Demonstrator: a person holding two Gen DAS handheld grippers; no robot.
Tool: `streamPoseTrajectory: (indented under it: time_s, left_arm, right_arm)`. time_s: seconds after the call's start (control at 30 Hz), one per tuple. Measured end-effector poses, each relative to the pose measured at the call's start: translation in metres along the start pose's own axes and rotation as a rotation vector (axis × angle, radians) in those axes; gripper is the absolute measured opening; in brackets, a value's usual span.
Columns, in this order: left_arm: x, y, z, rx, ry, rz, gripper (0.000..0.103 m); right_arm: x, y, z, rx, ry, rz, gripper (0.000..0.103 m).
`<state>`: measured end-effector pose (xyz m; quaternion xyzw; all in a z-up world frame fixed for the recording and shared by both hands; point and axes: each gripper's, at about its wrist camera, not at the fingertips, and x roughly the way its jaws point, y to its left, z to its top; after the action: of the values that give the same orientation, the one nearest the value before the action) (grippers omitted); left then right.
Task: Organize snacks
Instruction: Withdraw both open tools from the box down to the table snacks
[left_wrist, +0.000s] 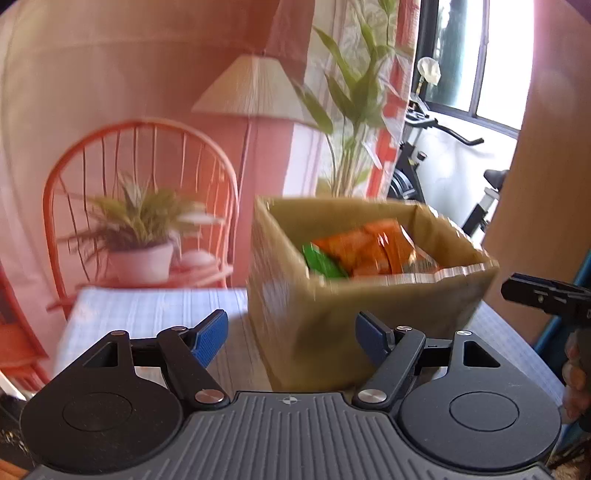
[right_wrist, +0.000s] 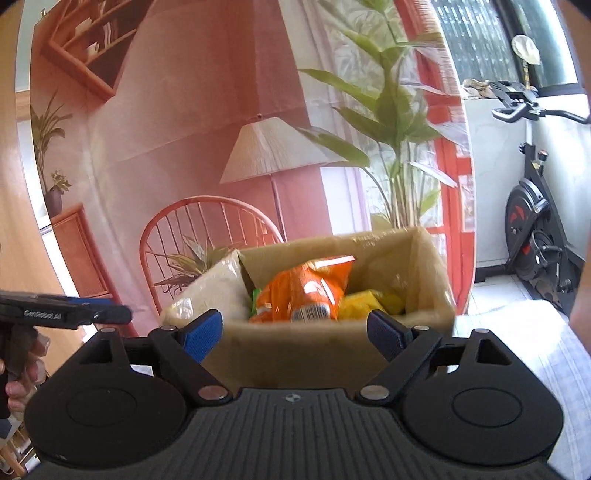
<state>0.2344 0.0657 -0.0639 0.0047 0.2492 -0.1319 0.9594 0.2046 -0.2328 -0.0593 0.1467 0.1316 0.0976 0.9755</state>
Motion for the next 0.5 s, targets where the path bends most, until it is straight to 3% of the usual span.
streamPoseTrajectory:
  time_s: [0.1, 0.23, 0.33, 0.5]
  left_arm:
    - [-0.001, -0.001, -0.029, -0.008, 0.022, -0.014, 0.079]
    - [0.001, -0.002, -0.066, -0.049, 0.043, -0.056, 0.088]
    - [0.003, -0.006, -0.092, -0.046, 0.044, -0.045, 0.089]
    - [0.014, -0.013, -0.126, -0.051, 0.114, -0.045, 0.089]
  right_arm:
    - [-0.009, -0.001, -0.021, 0.019, -0.004, -0.012, 0.088]
    - [-0.016, 0.000, -0.053, 0.018, 0.015, -0.052, 0.088]
    - [-0.022, -0.003, -0.075, 0.022, 0.033, -0.083, 0.088]
    - [-0.032, -0.019, -0.109, 0.047, 0.085, -0.170, 0.088]
